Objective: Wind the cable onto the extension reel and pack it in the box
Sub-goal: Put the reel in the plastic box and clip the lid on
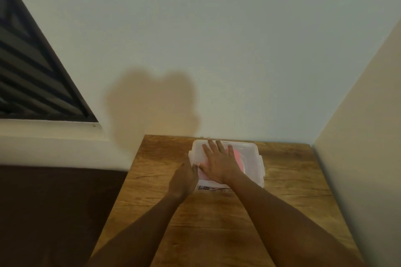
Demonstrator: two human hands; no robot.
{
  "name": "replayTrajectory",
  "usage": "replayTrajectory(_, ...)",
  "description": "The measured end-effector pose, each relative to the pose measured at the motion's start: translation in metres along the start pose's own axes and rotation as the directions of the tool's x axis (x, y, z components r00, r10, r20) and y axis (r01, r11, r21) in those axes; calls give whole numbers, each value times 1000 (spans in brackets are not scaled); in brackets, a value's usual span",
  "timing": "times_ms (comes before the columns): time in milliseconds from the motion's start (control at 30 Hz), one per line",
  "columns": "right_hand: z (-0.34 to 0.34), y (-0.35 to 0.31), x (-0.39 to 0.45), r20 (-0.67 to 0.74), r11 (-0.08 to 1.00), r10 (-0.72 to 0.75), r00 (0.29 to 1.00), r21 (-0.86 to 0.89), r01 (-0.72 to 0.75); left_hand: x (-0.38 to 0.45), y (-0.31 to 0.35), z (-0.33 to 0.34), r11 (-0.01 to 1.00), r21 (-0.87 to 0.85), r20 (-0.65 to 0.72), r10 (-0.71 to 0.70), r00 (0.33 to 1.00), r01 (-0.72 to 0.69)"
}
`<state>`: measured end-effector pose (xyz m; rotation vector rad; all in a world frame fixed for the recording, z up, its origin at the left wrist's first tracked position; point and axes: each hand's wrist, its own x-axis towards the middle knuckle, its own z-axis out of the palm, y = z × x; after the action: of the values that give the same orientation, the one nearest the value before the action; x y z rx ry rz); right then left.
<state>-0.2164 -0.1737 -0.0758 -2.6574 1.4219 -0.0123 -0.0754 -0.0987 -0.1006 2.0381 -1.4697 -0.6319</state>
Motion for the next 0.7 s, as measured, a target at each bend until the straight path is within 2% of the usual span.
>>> replayTrajectory(133,0,-3,22,-5,998,-66,998,-19,65,-1,-2,2,1000,-6,-7,13,1000,-13)
replayTrajectory(367,10,9,33,20,992,-118,993,56,116,0,-7,3,997,-15,-28,73,997,-74)
replayTrajectory(533,4,24,32,45,984,-176,983,49,174,-4,-1,6,1000,-18,-57,14,998,-15)
replayTrajectory(600,8,36,16,-42,992,-89,995,89,93,-5,0,9,1000,-30,-69,-9,998,7)
replayTrajectory(700,11,70,-11,-153,989,131,980,92,-118,-5,1,11,1000,-13,-72,-26,997,25)
